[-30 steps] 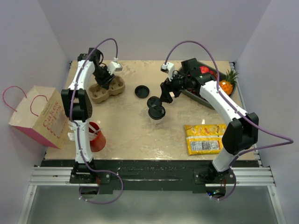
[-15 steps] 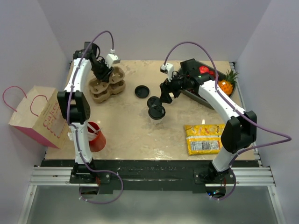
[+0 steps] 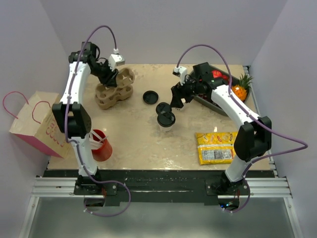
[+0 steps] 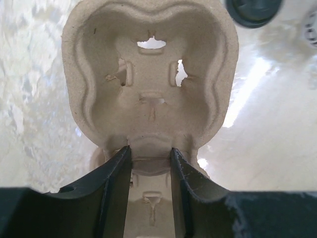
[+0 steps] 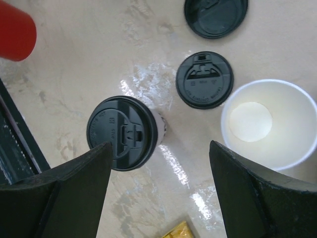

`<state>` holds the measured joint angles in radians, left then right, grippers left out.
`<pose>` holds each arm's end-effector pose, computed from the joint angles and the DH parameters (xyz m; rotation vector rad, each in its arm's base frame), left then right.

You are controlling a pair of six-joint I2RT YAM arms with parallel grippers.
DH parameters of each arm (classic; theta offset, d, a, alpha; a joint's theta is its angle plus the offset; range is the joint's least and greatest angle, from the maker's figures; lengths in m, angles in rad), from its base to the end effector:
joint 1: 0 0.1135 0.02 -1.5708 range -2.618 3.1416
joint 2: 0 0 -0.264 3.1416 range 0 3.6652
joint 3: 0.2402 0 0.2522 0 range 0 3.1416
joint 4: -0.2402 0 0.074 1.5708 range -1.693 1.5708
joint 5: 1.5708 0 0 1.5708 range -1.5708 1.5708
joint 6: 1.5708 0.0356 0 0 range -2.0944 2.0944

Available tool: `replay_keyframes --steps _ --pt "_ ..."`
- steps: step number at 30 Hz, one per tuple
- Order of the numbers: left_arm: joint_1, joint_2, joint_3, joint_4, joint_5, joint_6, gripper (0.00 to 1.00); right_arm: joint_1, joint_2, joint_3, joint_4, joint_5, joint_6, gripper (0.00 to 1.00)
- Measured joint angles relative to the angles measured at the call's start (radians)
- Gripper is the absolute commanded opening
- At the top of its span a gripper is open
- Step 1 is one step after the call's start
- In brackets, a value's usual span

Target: Pack the takeout coffee

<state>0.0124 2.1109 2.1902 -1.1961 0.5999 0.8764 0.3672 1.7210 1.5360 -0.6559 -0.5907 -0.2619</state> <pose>0.4407 -0.0146 0.3262 1.1843 2.1508 -0.4407 0.3479 0.1551 0.3113 -0.9831 2.1422 0.7584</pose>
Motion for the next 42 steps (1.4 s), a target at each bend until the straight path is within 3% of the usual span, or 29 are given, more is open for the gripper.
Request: replay_keyframes --steps 4,9,12,17,31,42 --pt "-0.085 -0.226 -0.249 -0.005 0.037 0.074 0.16 -0.055 0.000 0.001 0.021 0.019 0.040 0.82" --pt "-0.307 -0.499 -0.596 -0.003 0.063 0.138 0.15 -0.114 0.000 0.001 0.044 0.025 0.082 0.82" --pt "-0.395 -0.561 -0.712 0.011 0.046 0.150 0.15 -0.129 0.000 0.001 0.051 0.026 0.095 0.82" --pt "-0.452 -0.596 -0.865 0.080 0.013 0.169 0.14 -0.129 -0.001 0.001 0.057 0.024 0.103 0.82" --pt "-0.564 -0.562 -1.072 0.292 -0.089 0.047 0.16 -0.161 -0.040 0.001 0.060 0.061 0.121 0.82" --pt "-0.566 -0.512 -1.093 0.350 -0.081 -0.068 0.53 -0.172 -0.050 0.010 0.056 0.076 0.125 0.82"
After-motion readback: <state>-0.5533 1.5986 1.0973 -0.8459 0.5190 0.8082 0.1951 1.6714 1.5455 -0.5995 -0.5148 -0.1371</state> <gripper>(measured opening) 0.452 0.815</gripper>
